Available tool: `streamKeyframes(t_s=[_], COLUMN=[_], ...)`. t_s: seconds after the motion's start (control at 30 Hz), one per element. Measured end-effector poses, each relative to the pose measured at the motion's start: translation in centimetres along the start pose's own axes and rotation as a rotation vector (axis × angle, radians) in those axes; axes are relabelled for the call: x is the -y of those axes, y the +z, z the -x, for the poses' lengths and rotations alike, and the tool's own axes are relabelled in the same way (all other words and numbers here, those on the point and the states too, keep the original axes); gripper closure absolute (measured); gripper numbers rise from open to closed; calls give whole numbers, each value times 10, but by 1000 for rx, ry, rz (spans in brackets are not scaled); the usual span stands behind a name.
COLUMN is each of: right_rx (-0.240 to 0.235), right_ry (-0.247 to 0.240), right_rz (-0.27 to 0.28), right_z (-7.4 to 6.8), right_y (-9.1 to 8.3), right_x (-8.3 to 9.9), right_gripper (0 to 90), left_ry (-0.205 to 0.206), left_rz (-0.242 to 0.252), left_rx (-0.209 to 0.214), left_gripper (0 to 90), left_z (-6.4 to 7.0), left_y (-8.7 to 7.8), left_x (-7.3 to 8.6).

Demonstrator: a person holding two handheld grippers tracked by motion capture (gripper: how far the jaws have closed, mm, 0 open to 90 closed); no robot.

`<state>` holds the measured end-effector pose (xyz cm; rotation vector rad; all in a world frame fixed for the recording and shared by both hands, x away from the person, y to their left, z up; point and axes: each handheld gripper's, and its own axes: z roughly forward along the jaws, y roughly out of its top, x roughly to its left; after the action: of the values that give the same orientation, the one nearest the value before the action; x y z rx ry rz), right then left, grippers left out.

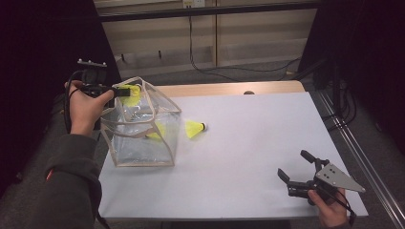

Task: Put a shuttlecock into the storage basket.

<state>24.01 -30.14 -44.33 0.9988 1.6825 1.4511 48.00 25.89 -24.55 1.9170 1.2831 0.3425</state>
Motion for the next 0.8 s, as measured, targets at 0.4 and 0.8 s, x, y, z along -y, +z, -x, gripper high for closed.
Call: streamKeyframes(t_s=[0.4, 0.8], right_rx=[-1, 0], right_ry=[-1, 3], right_rz=[2, 2], right_z=[0, 0], right_y=[0, -1], right_x=[0, 0], right_gripper=[12, 11], left_ry=[-23, -32], left_rz=[-1, -4], left_rx=[-17, -31], left_gripper=[870, 868], left_z=[-9, -13], left_y=[7, 11], left_x=[2, 2])
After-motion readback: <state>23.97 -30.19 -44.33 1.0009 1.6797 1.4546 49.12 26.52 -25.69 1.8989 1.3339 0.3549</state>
